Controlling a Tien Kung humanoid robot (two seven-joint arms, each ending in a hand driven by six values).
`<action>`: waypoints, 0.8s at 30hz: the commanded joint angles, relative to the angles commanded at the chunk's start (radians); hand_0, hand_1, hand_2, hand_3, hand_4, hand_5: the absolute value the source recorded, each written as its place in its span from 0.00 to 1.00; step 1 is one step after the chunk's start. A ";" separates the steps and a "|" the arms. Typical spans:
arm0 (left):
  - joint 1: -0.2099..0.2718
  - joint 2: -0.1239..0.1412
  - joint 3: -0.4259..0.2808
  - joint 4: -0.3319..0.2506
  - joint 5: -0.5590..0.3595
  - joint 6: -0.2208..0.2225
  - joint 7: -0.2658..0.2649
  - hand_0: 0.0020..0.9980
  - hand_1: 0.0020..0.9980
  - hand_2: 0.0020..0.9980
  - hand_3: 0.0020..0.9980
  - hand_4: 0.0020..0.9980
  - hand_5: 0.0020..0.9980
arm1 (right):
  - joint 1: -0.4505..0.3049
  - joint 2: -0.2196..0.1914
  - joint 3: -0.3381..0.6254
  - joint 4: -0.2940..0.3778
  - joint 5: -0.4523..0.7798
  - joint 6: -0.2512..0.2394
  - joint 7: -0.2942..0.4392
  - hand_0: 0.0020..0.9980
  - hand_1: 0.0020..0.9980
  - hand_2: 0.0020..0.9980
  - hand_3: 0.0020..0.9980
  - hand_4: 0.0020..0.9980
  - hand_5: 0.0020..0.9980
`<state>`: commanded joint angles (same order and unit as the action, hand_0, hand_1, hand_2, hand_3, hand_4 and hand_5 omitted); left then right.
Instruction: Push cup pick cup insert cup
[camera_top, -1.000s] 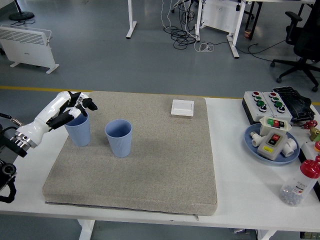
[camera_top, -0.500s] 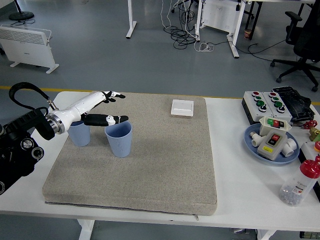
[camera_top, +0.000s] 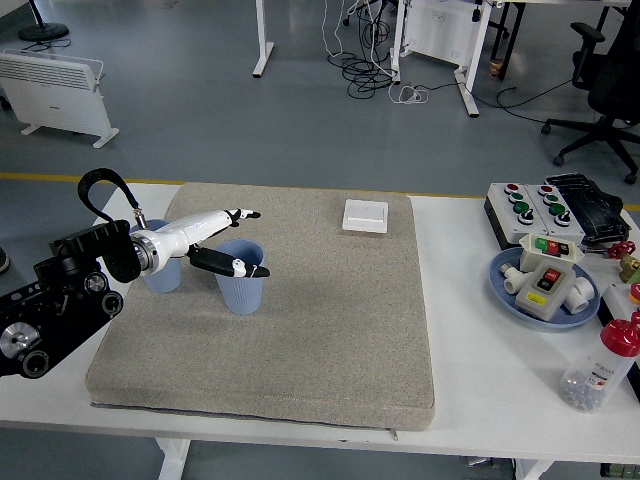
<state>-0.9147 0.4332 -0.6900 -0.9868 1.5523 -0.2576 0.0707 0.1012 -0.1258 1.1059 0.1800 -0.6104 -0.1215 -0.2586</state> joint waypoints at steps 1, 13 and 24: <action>-0.006 -0.006 0.010 0.011 0.003 -0.001 0.000 0.99 0.96 1.00 1.00 1.00 0.65 | 0.000 0.000 0.000 0.000 0.000 0.000 0.000 0.73 0.65 0.65 0.58 0.12 0.47; -0.064 -0.053 0.087 0.085 0.090 -0.022 0.013 0.95 0.95 1.00 1.00 0.95 0.36 | 0.004 -0.004 -0.001 0.000 0.000 -0.001 0.002 0.73 0.65 0.65 0.58 0.12 0.47; -0.055 -0.058 0.099 0.101 0.100 -0.007 -0.012 0.64 0.71 0.86 0.81 0.57 0.00 | 0.001 -0.005 0.002 0.000 -0.003 -0.002 0.002 0.73 0.65 0.65 0.58 0.12 0.47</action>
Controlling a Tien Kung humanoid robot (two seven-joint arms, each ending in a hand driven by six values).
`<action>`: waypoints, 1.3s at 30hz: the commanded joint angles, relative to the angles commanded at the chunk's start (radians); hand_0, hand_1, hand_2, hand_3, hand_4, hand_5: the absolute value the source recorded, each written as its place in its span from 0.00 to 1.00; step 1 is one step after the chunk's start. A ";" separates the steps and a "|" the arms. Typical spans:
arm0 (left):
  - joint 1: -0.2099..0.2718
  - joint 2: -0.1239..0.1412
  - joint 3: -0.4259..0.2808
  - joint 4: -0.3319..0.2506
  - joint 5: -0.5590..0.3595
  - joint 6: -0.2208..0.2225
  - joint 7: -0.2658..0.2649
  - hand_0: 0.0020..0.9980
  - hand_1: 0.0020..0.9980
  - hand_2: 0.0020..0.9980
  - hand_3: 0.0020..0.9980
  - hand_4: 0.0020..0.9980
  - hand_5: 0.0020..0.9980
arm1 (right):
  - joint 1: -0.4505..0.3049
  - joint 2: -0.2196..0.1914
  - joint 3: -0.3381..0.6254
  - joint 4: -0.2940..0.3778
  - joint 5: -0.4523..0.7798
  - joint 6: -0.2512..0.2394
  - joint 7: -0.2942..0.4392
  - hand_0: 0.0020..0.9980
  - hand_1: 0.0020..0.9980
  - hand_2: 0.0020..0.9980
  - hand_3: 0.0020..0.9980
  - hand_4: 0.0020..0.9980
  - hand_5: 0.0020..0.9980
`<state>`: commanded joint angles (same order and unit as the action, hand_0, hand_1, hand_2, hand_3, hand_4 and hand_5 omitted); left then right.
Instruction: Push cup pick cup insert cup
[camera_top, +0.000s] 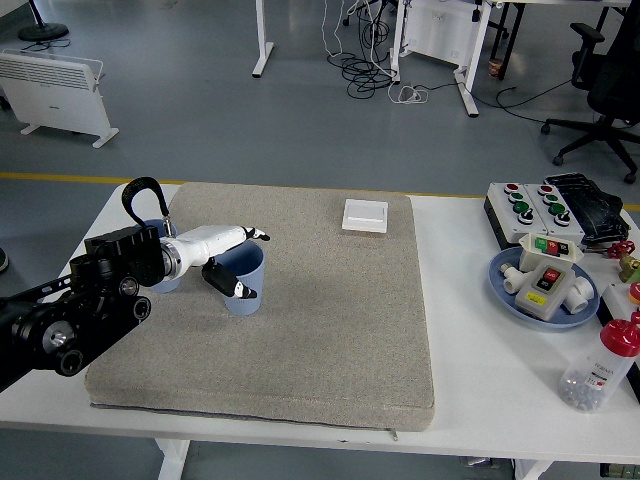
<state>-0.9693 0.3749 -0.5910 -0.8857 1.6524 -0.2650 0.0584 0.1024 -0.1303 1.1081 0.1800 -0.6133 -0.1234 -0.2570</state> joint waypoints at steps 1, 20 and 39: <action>0.000 0.000 0.003 0.001 0.001 0.003 -0.004 0.64 0.71 0.86 0.81 0.57 0.00 | -0.001 0.000 0.000 0.000 -0.001 0.000 0.000 0.73 0.65 0.65 0.58 0.12 0.47; 0.051 0.122 -0.223 -0.282 -0.009 -0.052 0.102 0.53 0.48 0.47 0.44 0.25 0.00 | -0.012 0.002 0.002 0.000 0.005 -0.001 0.002 0.73 0.65 0.65 0.58 0.12 0.47; -0.043 0.215 -0.326 -0.198 -0.001 -0.109 0.180 0.54 0.47 0.46 0.43 0.26 0.00 | -0.003 -0.007 -0.006 0.000 0.013 -0.002 -0.001 0.73 0.65 0.65 0.58 0.12 0.47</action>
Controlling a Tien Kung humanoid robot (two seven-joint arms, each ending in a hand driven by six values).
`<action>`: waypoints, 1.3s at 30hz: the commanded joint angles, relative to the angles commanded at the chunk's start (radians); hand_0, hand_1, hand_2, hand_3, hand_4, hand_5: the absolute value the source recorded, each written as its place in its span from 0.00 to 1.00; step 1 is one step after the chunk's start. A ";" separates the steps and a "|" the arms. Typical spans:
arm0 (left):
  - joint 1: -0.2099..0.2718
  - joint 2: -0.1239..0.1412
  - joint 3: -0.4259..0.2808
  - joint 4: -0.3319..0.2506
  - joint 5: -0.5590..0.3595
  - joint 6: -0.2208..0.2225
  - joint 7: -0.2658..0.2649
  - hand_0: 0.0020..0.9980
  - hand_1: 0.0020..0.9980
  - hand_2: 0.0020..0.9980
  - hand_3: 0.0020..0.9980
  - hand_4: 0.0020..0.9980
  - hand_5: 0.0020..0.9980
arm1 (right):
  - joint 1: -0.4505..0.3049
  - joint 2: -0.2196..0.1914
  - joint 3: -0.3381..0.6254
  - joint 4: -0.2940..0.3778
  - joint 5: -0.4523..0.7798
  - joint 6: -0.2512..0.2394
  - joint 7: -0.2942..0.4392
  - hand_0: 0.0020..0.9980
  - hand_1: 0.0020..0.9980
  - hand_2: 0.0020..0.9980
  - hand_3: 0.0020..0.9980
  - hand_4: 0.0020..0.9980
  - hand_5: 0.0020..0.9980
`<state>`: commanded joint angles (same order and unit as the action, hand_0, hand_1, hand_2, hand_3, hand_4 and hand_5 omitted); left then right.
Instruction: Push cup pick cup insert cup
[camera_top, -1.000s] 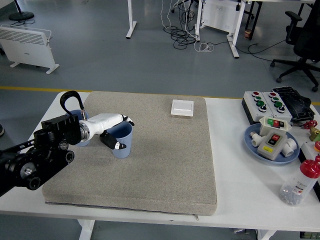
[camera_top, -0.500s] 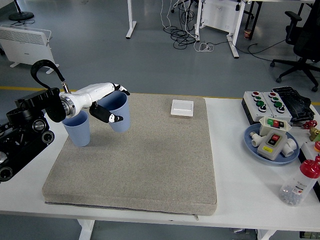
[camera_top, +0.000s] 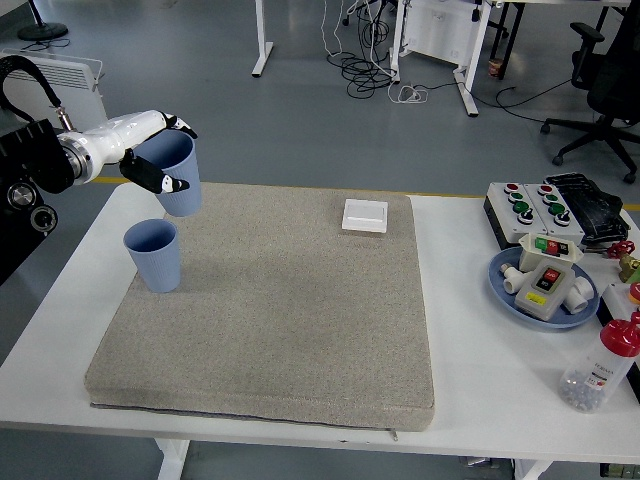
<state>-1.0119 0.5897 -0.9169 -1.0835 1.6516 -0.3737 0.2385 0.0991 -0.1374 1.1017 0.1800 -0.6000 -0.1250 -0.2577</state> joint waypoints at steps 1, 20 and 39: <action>0.000 0.000 0.001 0.015 0.002 0.001 -0.001 0.54 0.47 0.46 0.43 0.26 0.00 | 0.001 0.000 0.000 0.000 0.000 0.000 0.000 0.73 0.65 0.65 0.58 0.12 0.47; 0.013 -0.016 0.022 0.151 -0.003 0.008 -0.018 0.55 0.49 0.48 0.45 0.27 0.00 | 0.005 -0.001 -0.004 0.000 0.002 0.002 0.000 0.73 0.65 0.65 0.58 0.12 0.46; 0.021 -0.028 0.054 0.199 -0.031 0.013 -0.029 0.51 0.59 0.62 0.49 0.49 0.00 | 0.006 -0.001 -0.004 0.000 0.003 0.002 0.000 0.73 0.65 0.65 0.58 0.12 0.47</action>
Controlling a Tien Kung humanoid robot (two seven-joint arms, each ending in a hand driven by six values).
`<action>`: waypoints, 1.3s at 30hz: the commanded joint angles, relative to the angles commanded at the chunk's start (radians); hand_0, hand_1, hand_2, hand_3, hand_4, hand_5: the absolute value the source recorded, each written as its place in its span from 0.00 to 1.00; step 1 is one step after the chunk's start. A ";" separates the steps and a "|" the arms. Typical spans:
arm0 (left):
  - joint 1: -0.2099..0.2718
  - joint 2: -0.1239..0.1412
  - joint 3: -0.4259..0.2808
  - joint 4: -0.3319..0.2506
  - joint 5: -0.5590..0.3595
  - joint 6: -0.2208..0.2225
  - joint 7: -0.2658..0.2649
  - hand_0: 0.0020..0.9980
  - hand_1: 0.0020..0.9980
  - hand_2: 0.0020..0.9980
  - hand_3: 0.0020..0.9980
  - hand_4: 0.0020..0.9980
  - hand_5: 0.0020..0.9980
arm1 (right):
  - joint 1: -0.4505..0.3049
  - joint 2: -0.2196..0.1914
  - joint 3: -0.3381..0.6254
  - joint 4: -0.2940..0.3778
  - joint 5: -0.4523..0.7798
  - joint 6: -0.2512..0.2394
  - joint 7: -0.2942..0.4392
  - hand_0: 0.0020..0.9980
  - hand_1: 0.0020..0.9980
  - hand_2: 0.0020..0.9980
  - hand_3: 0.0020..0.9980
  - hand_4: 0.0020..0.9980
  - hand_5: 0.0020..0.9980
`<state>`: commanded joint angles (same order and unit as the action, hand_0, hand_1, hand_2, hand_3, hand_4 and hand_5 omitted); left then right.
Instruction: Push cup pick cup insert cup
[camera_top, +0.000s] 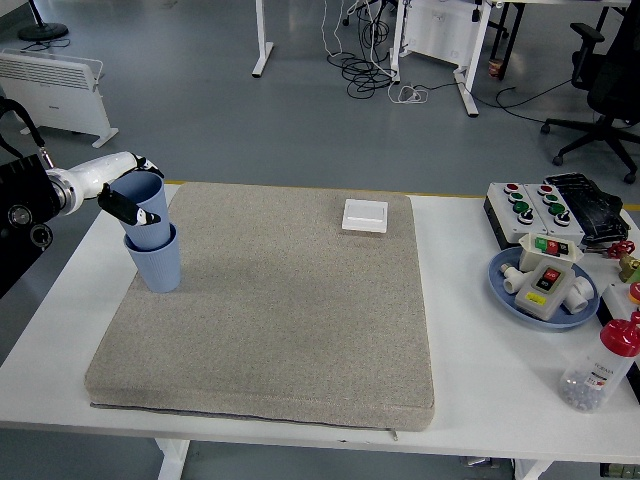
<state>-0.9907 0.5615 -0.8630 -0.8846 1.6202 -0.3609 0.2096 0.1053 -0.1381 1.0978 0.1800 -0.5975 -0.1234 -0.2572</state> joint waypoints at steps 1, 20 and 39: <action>0.000 0.000 0.000 0.001 0.000 0.000 0.000 0.51 0.59 0.62 0.49 0.49 0.00 | 0.000 0.000 -0.001 0.000 0.001 0.000 0.000 0.73 0.65 0.65 0.58 0.12 0.47; 0.005 -0.011 -0.004 0.036 -0.019 0.011 -0.007 0.92 0.95 1.00 1.00 1.00 0.52 | -0.002 0.001 -0.001 0.000 0.002 0.000 0.001 0.73 0.65 0.65 0.58 0.12 0.47; 0.087 0.023 -0.096 -0.021 -0.198 0.380 -0.266 0.70 0.70 0.76 0.71 0.69 0.84 | -0.013 0.005 0.003 0.000 0.000 -0.001 0.001 0.73 0.65 0.65 0.58 0.12 0.46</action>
<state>-0.9041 0.5848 -0.9586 -0.9060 1.4222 0.0192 -0.0561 0.0924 -0.1332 1.1007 0.1800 -0.5974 -0.1239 -0.2562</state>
